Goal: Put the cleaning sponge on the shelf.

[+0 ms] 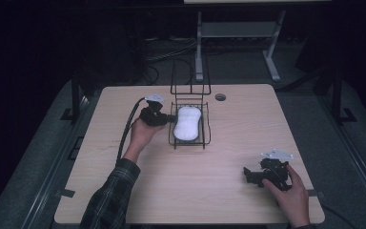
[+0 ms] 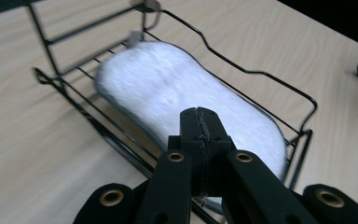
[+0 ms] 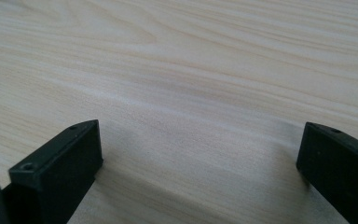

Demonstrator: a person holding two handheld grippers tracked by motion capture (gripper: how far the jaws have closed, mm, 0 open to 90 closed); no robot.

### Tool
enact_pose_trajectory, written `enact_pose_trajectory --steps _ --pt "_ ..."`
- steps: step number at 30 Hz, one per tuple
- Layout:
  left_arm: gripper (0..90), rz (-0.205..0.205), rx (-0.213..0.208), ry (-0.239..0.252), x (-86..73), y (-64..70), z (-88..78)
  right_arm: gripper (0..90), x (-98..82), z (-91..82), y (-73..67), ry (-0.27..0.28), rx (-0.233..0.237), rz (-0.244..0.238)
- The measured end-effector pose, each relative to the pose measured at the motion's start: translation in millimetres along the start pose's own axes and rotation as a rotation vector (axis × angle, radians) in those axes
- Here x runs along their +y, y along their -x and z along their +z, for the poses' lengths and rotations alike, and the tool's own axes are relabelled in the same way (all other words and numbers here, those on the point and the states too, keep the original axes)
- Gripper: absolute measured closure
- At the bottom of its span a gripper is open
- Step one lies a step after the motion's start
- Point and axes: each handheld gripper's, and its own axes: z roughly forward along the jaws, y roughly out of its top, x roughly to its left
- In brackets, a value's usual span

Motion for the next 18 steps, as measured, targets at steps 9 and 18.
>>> enact_pose_trajectory --steps 9,18 --pt "89.7 0.023 -0.024 -0.049 -12.7 12.4 16.0 0.0 0.0 0.0 -0.1 0.000 0.000 0.001" --pt "89.7 0.013 -0.042 -0.036 -12.5 15.7 20.8 0.0 0.0 0.0 0.0 0.000 0.000 0.000"
